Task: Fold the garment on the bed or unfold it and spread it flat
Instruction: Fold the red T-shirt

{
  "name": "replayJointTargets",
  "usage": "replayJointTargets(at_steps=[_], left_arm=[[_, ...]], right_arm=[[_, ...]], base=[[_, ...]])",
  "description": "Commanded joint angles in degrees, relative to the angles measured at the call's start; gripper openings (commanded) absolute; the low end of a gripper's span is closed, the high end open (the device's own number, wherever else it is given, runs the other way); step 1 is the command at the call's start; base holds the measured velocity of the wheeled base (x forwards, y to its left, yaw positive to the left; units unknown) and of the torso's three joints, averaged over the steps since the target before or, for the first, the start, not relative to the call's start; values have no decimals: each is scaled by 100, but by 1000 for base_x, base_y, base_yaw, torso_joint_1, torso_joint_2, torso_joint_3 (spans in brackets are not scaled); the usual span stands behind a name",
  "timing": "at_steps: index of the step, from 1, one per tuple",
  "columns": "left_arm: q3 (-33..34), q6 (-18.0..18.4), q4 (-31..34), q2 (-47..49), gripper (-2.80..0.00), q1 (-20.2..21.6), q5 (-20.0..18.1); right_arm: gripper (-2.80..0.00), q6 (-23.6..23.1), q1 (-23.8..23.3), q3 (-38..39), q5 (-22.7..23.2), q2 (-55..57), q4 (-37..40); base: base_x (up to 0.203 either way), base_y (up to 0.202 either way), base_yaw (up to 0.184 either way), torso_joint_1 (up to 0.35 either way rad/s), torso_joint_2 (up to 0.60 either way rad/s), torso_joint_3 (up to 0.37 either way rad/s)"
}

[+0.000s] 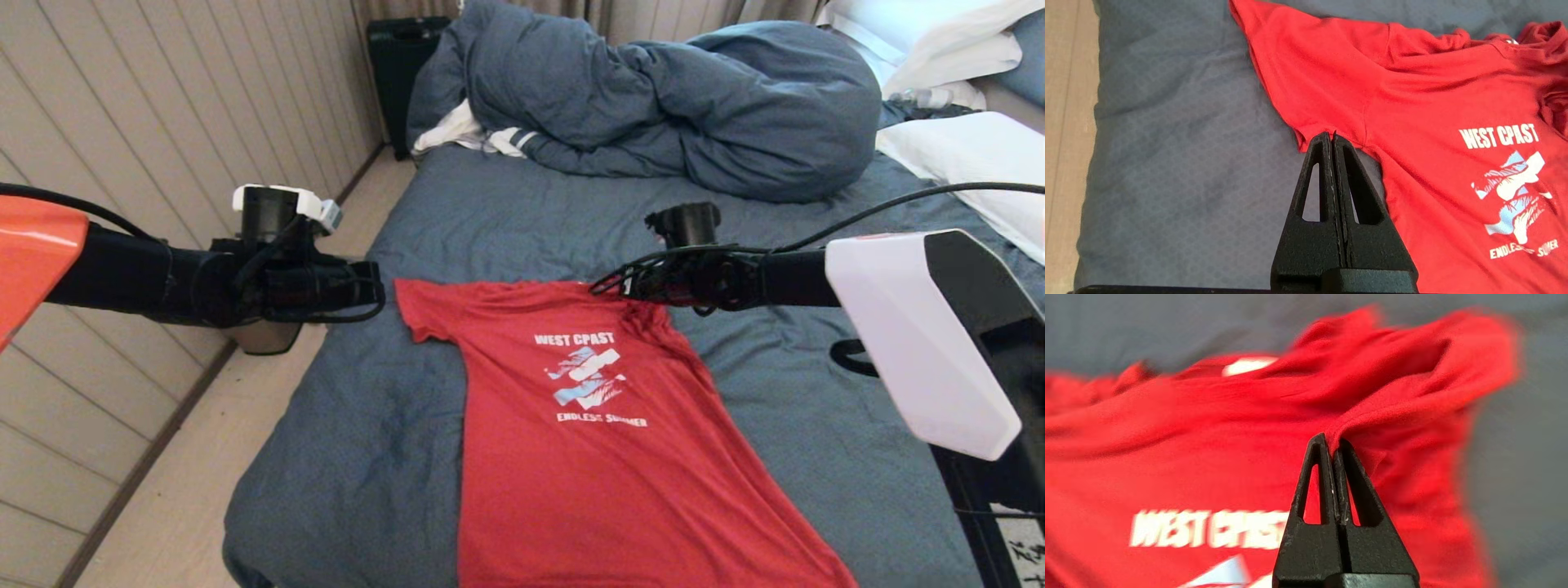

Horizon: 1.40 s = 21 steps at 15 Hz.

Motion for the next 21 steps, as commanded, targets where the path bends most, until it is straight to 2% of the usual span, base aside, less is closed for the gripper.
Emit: replayJointTargets(at_steps=[1,3,8,9,16,19,20,21], left_arm=[[32,-14,-16,0,-280,-1,-7],[77,-14,-16,0,-280,-1,-6],[86,-14,-25,-13,-280,-1,-3],[111,-14,-25,-61,-280,-1,-9],[95,-6,-25,-149,-280,-1,-1],[86,-14,-25,-185,-280,31,-4],[72,-14,-25,-199,-280,52,-10],[27,-35,-25,-194,-280,69,-18]], right_arm=[[-280,-40,116,-15,-10,186,-75],[-280,-96,152,-15,-14,269,-351],[-280,-202,179,-50,-19,333,-373],[0,-202,163,-58,-19,325,-381],[0,-155,127,29,-1,-175,-363],[0,-134,142,402,3,-665,-360],[-19,-133,140,584,4,-853,-366],[-280,-127,130,772,1,-1050,-365]], base=[[0,0,0,0,0,0],[0,0,0,0,0,0],[0,0,0,0,0,0],[0,0,0,0,0,0],[0,0,0,0,0,0],[0,0,0,0,0,0],[0,0,0,0,0,0],[0,0,0,0,0,0]])
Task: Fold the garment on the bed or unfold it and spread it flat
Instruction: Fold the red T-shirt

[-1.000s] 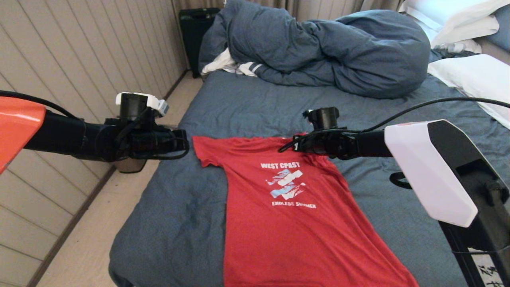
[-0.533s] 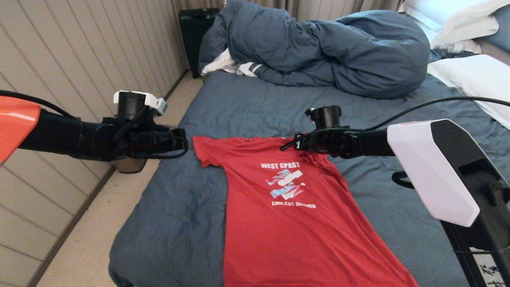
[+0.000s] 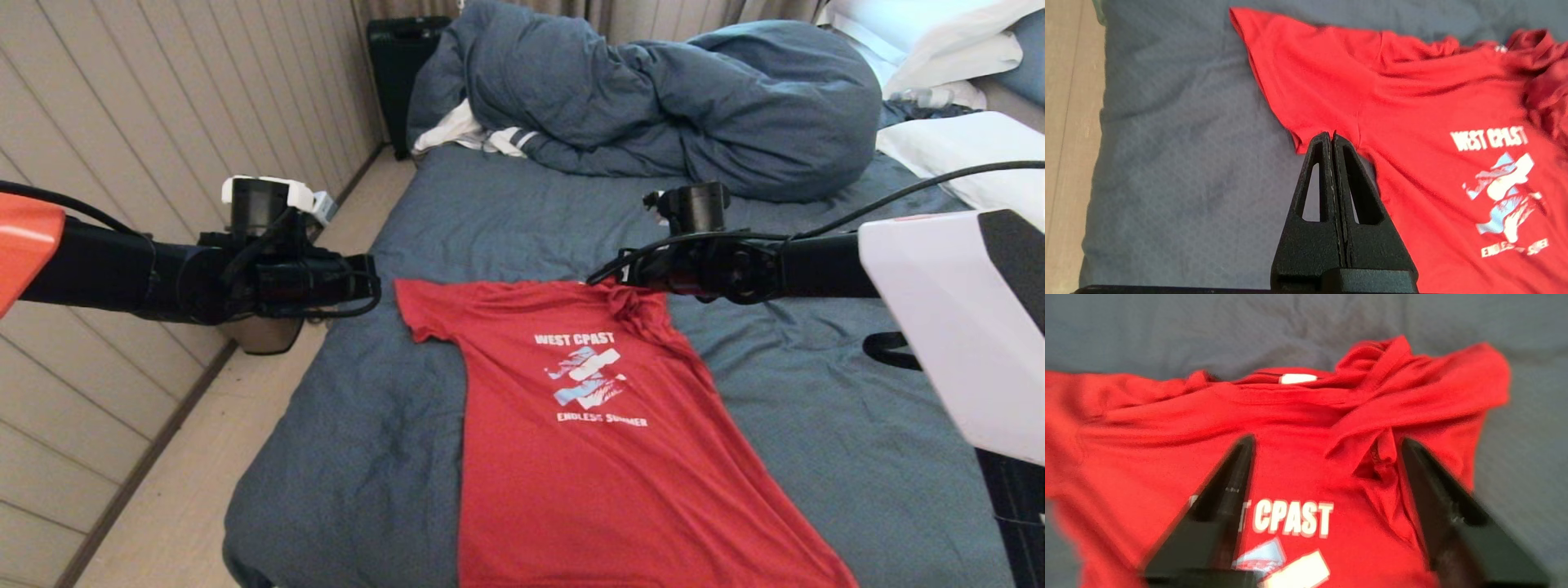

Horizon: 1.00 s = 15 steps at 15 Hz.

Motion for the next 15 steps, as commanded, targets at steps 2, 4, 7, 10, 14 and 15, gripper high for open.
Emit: replayJointTargets(at_steps=[2,4,7,10,14,15], left_arm=[[-103,1,-10,75,-280,28,-4],[-373,-28,4,350,-280,55,-16],[-1120,-49,205,1032,-280,77,-36],[-1901,-142,560,1766,-280,80,-56],[-2437,-167,731,2404,-280,72,-60],[-2506,-174,785,2453,-280,72,-40]], right_arm=[[-280,4,-44,538,-6,-669,12],[-280,11,-229,1104,14,-1074,3],[-280,118,-700,1606,54,-1471,13],[-280,120,-801,1888,64,-1548,6],[-280,133,-909,1901,89,-1502,-2],[-280,134,-966,1900,95,-1488,-4]], base=[[0,0,0,0,0,0],[0,0,0,0,0,0],[0,0,0,0,0,0],[0,0,0,0,0,0],[0,0,0,0,0,0],[0,0,0,0,0,0]])
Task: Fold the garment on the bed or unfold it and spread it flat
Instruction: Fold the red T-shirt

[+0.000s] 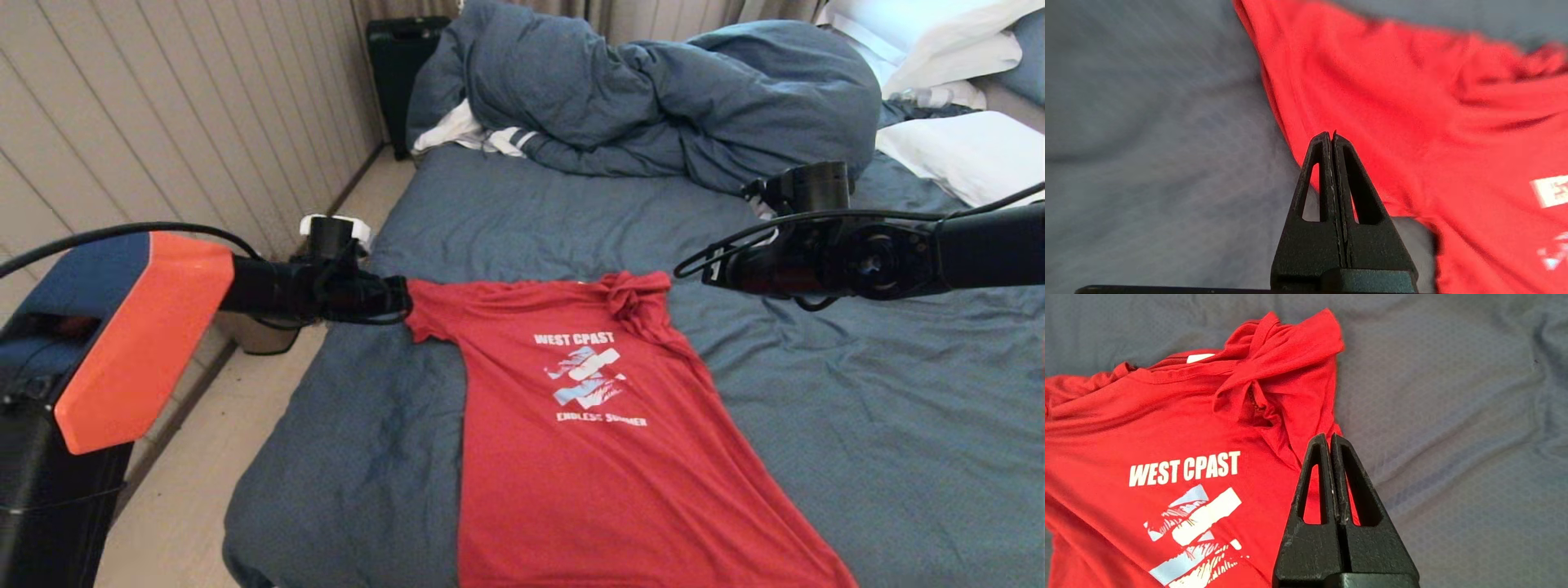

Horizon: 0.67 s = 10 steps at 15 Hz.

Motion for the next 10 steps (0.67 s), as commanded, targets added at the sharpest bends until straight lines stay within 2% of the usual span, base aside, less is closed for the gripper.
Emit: replayJointTargets(at_steps=[1,10], left_arm=[[-100,-11,8,231,0,10,14],[-252,-9,-63,577,0,-46,5]], right_arm=[[-280,10,-63,-6,17,26,-10],[-280,19,-146,223,91,21,-19]], base=[[0,0,0,0,0,0],[0,0,0,0,0,0]])
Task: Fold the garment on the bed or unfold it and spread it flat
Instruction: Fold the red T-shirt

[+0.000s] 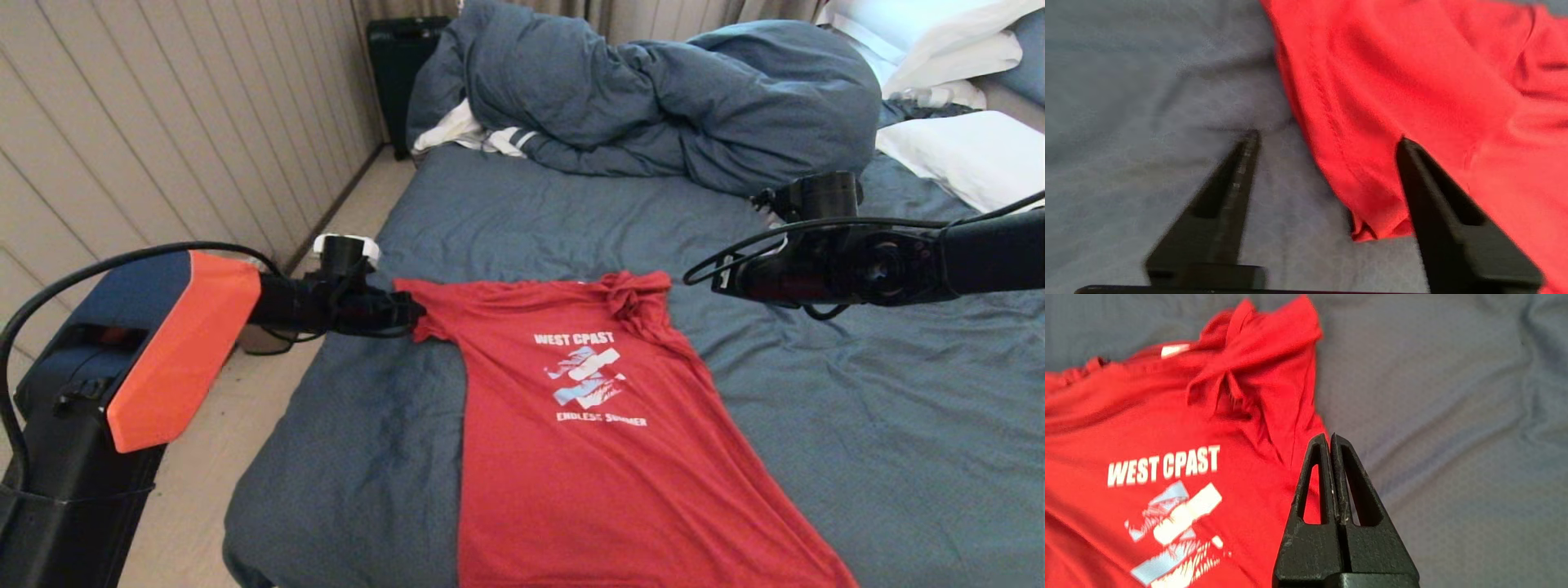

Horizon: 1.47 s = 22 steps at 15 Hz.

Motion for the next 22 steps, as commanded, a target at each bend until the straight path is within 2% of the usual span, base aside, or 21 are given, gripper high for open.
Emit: replayJointTargets(at_steps=[1,5,6,8,17,22], left_arm=[[-20,-3,-10,119,0,3,-4],[-38,-3,-71,233,0,-6,5],[-38,-3,-63,224,-280,-8,5],[-38,6,-63,213,-280,-52,-4],[-38,-21,-71,29,-280,-499,6],[-17,-29,-21,-473,-280,-553,29]], right_arm=[[-280,10,-1,37,4,12,-3],[-280,10,42,36,12,53,-117],[-280,10,38,54,3,74,-286],[-280,-7,34,158,-5,100,-495],[-280,10,-21,284,4,29,-504],[-280,10,-54,309,12,-6,-504]], base=[[0,0,0,0,0,0],[0,0,0,0,0,0],[0,0,0,0,0,0],[0,0,0,0,0,0],[0,0,0,0,0,0],[0,0,0,0,0,0]])
